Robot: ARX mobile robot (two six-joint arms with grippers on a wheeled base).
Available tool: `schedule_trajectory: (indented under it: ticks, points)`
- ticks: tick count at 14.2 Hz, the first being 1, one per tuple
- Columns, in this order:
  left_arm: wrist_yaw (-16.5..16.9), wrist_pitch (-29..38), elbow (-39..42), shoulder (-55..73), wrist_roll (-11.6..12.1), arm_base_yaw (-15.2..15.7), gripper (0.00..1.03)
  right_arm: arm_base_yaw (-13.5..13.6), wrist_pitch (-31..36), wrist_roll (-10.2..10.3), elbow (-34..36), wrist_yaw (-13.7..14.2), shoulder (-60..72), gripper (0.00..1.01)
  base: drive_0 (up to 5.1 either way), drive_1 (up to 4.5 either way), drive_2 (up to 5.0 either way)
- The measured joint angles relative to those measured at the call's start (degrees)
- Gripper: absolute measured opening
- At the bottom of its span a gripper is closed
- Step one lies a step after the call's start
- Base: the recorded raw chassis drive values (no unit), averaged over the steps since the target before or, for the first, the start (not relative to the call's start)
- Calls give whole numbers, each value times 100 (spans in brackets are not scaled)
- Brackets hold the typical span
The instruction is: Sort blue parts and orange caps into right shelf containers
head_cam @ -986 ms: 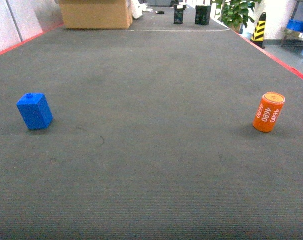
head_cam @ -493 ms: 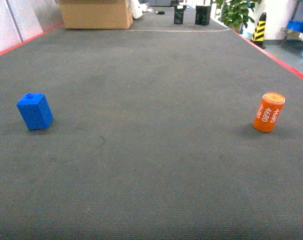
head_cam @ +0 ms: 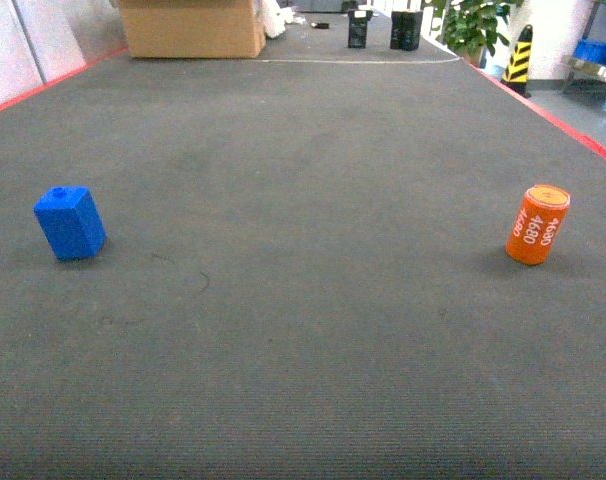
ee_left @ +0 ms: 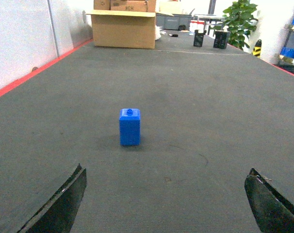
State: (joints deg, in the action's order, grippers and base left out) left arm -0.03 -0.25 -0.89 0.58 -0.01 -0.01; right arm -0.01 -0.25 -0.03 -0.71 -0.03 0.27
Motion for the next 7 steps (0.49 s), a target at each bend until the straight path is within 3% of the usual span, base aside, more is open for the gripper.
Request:
schedule_trajectory:
  ticks: [7]
  points:
    - [0,0,0,0,0,0,98,0,0,0,0,0,0,98,0,0,0]
